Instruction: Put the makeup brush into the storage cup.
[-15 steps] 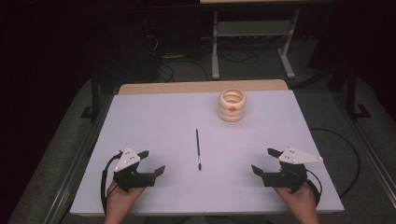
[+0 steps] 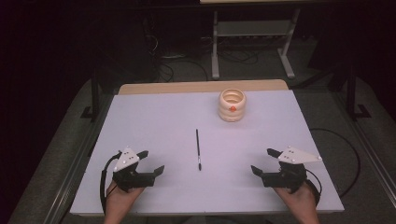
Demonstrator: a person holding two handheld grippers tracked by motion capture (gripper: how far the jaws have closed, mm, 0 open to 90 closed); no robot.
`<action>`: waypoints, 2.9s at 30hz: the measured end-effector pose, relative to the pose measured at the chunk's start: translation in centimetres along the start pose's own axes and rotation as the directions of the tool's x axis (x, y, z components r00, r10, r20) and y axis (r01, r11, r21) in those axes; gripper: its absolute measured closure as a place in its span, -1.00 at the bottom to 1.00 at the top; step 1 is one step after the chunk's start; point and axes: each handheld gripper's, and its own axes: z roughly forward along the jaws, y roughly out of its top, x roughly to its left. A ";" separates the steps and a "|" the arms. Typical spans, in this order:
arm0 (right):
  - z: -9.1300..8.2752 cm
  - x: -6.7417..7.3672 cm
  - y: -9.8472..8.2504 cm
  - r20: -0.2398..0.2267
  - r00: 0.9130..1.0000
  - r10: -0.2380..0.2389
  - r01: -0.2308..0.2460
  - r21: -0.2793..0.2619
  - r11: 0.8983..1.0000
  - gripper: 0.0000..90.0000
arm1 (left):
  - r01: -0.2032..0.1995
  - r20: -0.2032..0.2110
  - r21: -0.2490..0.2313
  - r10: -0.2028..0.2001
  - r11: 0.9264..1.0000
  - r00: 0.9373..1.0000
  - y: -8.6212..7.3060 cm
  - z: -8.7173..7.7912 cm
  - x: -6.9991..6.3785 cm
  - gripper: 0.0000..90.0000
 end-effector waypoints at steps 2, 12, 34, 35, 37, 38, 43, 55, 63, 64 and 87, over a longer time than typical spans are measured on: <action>0.0 0.1 0.0 -0.002 1.000 0.000 0.000 0.000 1.000 -0.67 | 0.002 0.000 -0.005 -0.002 1.000 1.000 0.0 0.0 0.0 -0.61; 0.0 0.0 0.2 -0.019 1.000 0.007 -0.006 0.014 1.000 -0.69 | 0.004 -0.001 -0.004 -0.004 1.000 1.000 0.0 0.0 -0.1 -0.61; 0.5 -0.1 2.5 -0.061 0.998 0.009 -0.004 0.077 0.997 -0.69 | -0.005 0.010 -0.001 0.005 1.000 1.000 0.2 0.4 -0.6 -0.61; 0.5 0.0 2.7 -0.062 0.998 0.003 0.002 0.079 0.997 -0.69 | -0.002 0.010 -0.002 0.002 1.000 1.000 0.2 0.4 -0.6 -0.61; 0.6 0.1 3.1 -0.068 0.998 0.001 0.005 0.084 0.996 -0.69 | -0.004 0.011 -0.002 0.004 1.000 1.000 0.2 0.4 -0.6 -0.61; 0.7 0.1 3.3 -0.068 0.998 -0.004 0.010 0.086 0.996 -0.68 | -0.004 0.011 -0.002 0.004 1.000 1.000 0.2 0.4 -0.6 -0.61; 1.0 0.4 4.4 -0.078 0.997 -0.005 0.012 0.096 0.995 -0.69 | 0.008 0.010 -0.007 -0.008 1.000 1.000 0.2 0.2 -0.7 -0.61; 2.9 1.1 7.4 -0.110 0.994 -0.027 0.042 0.133 0.990 -0.68 | 0.005 0.011 -0.018 -0.005 1.000 1.000 0.3 0.4 -0.7 -0.61; 4.8 1.7 9.4 -0.132 0.991 -0.029 0.052 0.172 0.984 -0.67 | -0.006 0.013 -0.007 0.006 1.000 1.000 0.3 0.3 -0.7 -0.61; 5.1 1.8 9.6 -0.128 0.991 -0.036 0.059 0.178 0.982 -0.65 | -0.004 0.013 -0.009 0.004 1.000 1.000 0.3 0.3 -0.7 -0.61; 12.4 4.2 13.9 -0.146 0.988 -0.039 0.083 0.306 0.948 -0.60 | 0.001 0.014 -0.007 -0.001 1.000 1.000 0.3 0.4 -0.7 -0.60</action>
